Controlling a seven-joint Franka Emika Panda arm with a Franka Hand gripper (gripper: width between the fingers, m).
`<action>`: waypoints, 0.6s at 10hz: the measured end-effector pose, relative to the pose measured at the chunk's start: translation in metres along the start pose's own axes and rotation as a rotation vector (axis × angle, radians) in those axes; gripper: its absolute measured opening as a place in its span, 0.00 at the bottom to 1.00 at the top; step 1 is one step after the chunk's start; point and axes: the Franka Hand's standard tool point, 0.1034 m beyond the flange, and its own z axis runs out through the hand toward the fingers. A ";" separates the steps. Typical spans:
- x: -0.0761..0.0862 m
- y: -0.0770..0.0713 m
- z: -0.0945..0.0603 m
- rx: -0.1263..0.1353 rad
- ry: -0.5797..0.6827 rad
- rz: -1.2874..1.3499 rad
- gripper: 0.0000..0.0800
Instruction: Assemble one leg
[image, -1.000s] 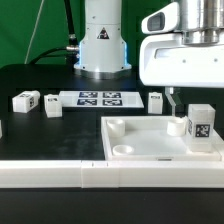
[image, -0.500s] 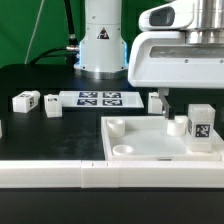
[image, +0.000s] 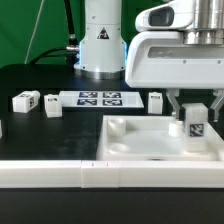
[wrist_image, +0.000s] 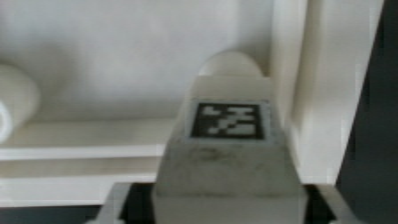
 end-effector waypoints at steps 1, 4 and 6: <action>0.000 0.000 0.000 0.000 0.000 0.041 0.36; -0.001 0.002 0.003 0.010 -0.006 0.312 0.36; -0.001 0.007 0.004 0.020 -0.010 0.531 0.36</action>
Offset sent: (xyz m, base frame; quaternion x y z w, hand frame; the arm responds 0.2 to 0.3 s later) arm 0.0045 0.0004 -0.0048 0.0200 0.0034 0.3301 0.9437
